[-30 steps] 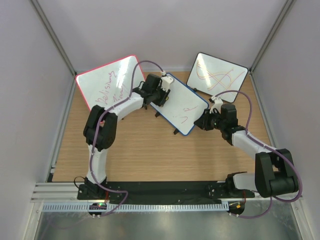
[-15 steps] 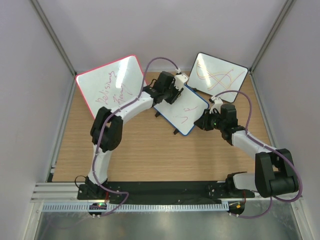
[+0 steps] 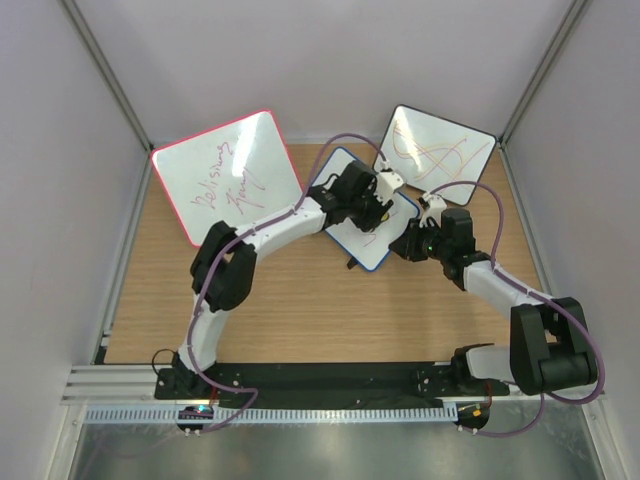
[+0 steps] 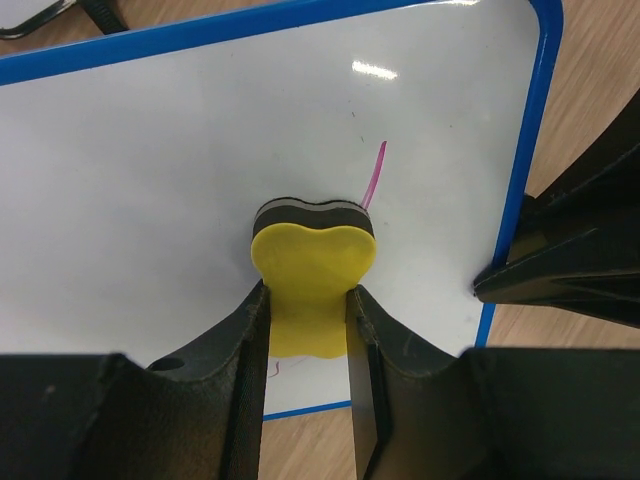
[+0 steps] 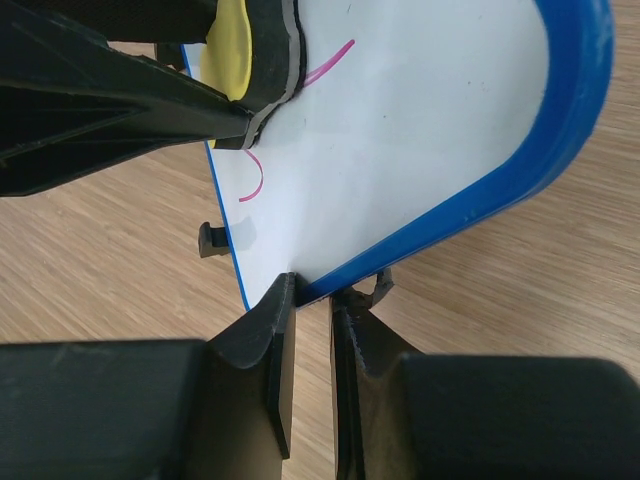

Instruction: Erase the whiteboard

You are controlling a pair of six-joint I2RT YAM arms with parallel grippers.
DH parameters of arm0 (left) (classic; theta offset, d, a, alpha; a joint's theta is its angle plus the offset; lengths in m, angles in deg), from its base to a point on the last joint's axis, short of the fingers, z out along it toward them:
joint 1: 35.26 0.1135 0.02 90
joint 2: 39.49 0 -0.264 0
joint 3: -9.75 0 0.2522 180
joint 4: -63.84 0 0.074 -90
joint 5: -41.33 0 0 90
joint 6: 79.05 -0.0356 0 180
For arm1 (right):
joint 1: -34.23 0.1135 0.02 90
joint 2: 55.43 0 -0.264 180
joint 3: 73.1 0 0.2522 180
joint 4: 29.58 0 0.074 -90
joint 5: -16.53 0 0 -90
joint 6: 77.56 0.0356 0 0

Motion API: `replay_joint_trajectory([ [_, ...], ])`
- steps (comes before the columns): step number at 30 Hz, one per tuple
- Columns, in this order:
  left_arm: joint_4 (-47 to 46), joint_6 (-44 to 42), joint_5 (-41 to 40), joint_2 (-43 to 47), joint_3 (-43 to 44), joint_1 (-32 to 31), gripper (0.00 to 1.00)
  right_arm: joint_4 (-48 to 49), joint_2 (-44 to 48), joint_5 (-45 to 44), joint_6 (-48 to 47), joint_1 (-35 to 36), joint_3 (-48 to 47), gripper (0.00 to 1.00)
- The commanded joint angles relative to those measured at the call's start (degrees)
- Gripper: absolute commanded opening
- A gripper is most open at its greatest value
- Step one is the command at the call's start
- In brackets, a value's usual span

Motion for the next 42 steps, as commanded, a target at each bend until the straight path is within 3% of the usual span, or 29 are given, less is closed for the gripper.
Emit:
replay_joint_trajectory([
  [1,1.09,2.65,1.54,-0.92,0.46,1.32,0.00,-0.52,0.39,1.99,-4.26,1.84,-0.75,0.01],
  [6,3.89,2.57,-2.42,-2.85,6.69,3.96,0.00,-0.52,0.74,1.64,-4.17,1.84,-0.67,0.01],
  [13,7.15,4.23,-0.67,-5.66,14.08,0.64,0.00,-0.52,0.83,1.64,-4.08,1.93,-0.49,0.01],
  [23,9.00,6.87,3.11,-6.10,12.86,-4.47,0.00,-0.08,0.65,2.08,-4.17,2.02,-0.58,0.01],
  [27,9.26,6.35,1.02,-6.72,14.43,-4.65,0.00,-0.25,0.48,2.17,-4.08,2.01,-0.75,0.01],
  [42,5.66,1.42,-6.73,-2.15,1.69,3.52,0.00,0.01,0.65,2.34,-4.08,2.10,-0.58,0.01],
])
